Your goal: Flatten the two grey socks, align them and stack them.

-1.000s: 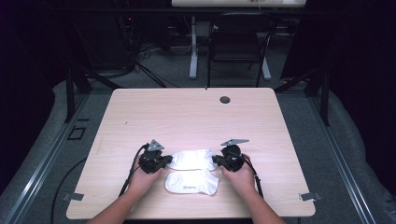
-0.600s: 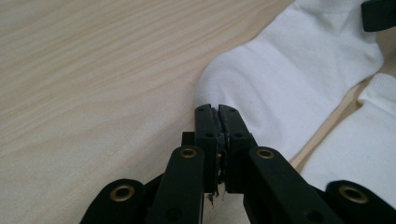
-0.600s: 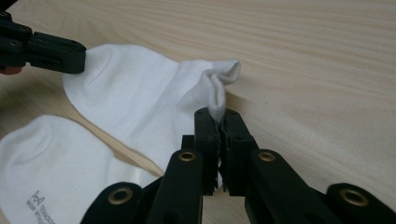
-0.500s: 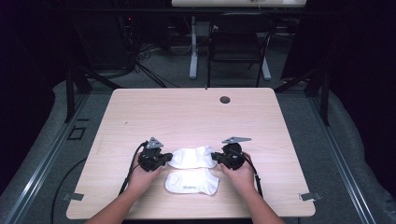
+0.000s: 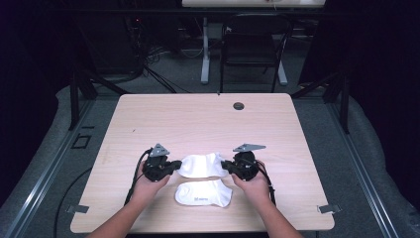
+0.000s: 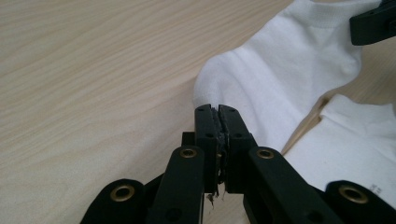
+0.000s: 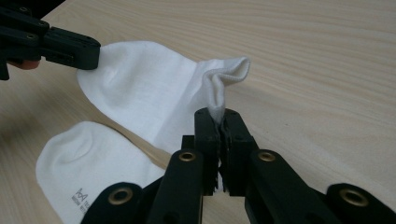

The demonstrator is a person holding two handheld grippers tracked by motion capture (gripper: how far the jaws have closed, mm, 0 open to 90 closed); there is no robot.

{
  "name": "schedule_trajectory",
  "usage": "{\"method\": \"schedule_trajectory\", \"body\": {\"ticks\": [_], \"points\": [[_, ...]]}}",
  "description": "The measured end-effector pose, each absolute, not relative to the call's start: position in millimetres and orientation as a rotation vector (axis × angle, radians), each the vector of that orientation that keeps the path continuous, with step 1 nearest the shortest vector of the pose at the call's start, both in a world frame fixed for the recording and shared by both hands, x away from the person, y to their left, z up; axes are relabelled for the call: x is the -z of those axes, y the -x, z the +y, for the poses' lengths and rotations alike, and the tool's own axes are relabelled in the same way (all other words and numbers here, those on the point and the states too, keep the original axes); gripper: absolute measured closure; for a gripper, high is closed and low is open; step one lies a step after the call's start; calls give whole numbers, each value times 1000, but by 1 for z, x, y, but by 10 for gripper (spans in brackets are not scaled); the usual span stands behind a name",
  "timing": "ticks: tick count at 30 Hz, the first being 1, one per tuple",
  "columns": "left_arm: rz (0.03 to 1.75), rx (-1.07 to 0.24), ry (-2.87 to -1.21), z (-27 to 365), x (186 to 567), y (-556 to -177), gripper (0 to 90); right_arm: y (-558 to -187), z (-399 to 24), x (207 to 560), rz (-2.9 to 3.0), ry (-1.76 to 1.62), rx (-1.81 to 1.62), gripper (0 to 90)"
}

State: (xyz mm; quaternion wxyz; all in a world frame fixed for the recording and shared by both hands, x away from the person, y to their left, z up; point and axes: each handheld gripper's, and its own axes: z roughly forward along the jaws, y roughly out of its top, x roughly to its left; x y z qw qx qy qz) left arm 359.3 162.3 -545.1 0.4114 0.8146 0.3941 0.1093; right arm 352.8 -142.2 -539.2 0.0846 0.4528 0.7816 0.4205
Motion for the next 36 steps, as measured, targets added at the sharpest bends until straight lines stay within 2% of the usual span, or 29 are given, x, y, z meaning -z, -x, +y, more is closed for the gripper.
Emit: {"method": "schedule_trajectory", "body": {"ticks": [15, 36], "points": [[953, -244, -2053, 175, 535, -334, 876, -334, -141, 521, 2393, -1321, -1253, 868], [918, -198, -2081, 174, 539, -306, 876, -302, -147, 527, 2456, -1309, -1241, 868]]}}
